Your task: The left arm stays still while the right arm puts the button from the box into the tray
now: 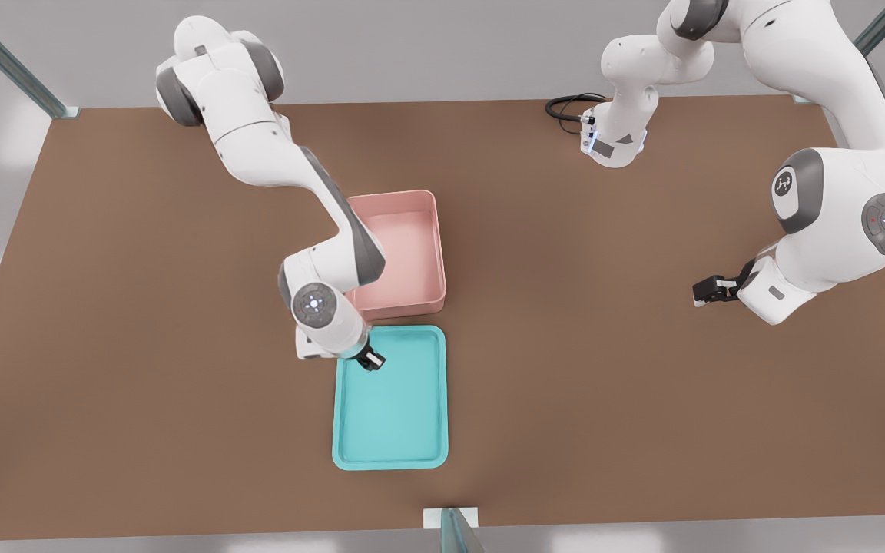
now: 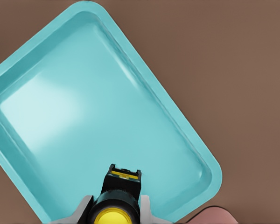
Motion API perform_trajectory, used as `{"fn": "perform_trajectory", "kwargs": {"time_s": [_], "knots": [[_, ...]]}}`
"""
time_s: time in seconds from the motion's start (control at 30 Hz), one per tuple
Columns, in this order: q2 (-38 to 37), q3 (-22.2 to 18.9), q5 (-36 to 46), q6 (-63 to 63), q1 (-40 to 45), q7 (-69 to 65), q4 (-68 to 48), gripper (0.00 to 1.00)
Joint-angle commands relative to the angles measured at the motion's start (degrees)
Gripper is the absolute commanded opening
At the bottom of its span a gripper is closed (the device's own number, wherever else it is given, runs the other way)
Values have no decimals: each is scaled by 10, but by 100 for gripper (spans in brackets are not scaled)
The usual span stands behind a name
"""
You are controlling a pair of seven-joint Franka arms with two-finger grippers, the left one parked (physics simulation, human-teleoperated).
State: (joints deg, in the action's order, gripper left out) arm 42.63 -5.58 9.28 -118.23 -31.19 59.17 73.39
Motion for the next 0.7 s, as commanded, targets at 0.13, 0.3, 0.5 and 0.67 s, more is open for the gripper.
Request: {"fn": "perform_trajectory", "kwargs": {"time_s": [0.13,0.3,0.5,0.67], "knots": [[81,-1,-1,34,1,11,-97,43],[134,-15,-2,27,-3,24,-149,43],[160,-31,-3,5,-12,31,-156,43],[161,-32,-3,5,-12,26,-156,100]]}}
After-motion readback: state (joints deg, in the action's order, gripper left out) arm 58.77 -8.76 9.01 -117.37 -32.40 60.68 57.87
